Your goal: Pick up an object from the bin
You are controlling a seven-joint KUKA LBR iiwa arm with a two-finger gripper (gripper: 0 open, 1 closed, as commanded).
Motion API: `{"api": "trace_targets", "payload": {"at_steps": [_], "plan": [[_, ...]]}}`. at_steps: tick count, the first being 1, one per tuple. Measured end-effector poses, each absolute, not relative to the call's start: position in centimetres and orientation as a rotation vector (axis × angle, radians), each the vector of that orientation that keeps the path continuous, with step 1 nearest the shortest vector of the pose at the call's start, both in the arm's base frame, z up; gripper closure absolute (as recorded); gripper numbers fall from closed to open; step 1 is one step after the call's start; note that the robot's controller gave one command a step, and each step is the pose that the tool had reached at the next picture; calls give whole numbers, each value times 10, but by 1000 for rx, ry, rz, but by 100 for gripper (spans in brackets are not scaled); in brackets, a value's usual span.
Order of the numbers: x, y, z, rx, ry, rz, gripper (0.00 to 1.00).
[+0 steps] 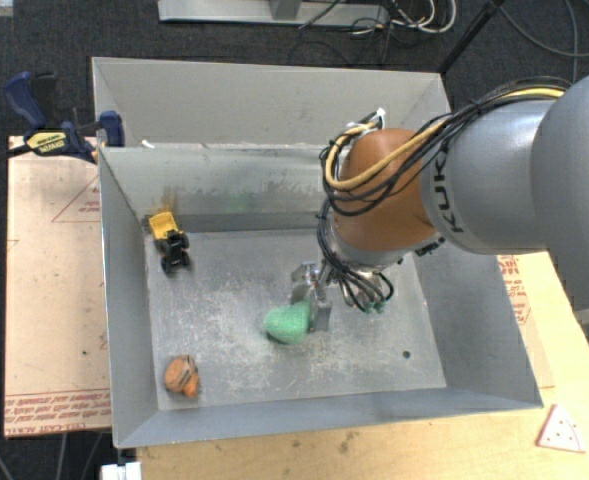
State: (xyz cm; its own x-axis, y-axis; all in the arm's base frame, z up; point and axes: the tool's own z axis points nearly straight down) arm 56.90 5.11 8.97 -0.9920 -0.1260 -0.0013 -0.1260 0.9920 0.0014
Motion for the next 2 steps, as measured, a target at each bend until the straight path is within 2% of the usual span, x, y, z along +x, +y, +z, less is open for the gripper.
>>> {"api": "trace_targets", "payload": {"at_steps": [1,2], "plan": [[569,51,90,-198,3134,2,100],[559,74,209,-67,3138,2,100]]}}
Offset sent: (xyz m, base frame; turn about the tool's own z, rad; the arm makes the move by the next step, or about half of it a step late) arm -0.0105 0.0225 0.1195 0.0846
